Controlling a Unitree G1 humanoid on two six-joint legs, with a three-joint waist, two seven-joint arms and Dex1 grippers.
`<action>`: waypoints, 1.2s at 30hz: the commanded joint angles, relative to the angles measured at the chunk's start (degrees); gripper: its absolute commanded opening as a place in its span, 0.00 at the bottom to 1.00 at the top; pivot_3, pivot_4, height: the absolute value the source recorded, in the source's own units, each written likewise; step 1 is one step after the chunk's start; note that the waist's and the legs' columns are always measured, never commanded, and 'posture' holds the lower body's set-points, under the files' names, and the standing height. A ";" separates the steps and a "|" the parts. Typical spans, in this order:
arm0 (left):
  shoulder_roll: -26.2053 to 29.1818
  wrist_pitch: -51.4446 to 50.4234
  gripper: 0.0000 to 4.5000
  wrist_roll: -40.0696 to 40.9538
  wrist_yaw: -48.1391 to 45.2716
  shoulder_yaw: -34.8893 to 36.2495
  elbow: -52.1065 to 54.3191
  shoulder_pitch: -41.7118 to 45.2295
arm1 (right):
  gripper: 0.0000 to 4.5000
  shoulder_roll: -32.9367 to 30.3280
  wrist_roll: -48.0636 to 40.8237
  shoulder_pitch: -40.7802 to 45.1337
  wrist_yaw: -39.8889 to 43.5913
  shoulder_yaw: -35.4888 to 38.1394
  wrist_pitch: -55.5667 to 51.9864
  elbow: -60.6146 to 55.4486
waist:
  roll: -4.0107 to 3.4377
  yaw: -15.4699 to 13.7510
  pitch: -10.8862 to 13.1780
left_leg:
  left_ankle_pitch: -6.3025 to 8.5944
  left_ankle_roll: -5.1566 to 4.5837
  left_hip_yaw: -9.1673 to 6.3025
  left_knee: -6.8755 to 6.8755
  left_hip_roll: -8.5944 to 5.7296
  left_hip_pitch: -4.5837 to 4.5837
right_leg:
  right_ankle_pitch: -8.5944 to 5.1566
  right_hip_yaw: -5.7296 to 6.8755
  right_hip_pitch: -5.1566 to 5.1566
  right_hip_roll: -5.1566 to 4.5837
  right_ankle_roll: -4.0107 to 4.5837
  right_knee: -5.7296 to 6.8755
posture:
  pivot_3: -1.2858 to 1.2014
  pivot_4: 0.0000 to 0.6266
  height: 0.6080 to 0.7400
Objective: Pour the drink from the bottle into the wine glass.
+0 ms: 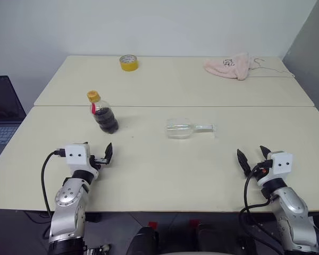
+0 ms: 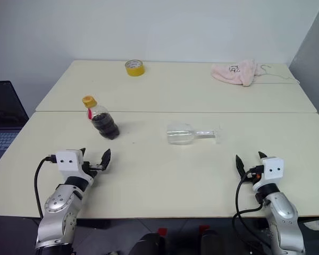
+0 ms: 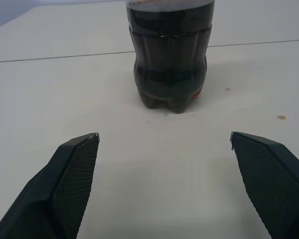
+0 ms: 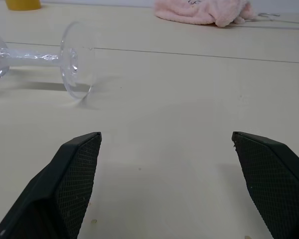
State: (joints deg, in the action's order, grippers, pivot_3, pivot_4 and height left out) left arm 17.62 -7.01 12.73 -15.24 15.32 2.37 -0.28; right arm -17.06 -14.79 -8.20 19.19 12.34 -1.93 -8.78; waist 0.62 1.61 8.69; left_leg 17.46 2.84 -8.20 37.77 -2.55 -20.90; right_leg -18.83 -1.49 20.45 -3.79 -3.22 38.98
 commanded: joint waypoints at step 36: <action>5.03 -4.06 0.99 4.55 -7.38 0.54 -0.47 6.36 | 1.00 -16.37 -11.52 3.67 23.54 -11.21 -12.90 -22.00 | 0.09 -0.07 0.10 | 0.00 0.00 -0.34 0.02 0.01 -0.02 | 0.00 0.32 -0.15 0.00 0.00 -0.11 | 0.52 0.24 1.00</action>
State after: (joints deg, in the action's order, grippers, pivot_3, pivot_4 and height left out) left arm 21.55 -11.08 17.58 -22.55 15.48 1.46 5.46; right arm -33.25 -27.22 -5.47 42.85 1.05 -15.14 -29.75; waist 0.71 1.54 8.79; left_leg 17.46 2.84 -8.55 37.78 -2.54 -20.91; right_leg -18.83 -1.15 20.29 -3.78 -3.22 38.87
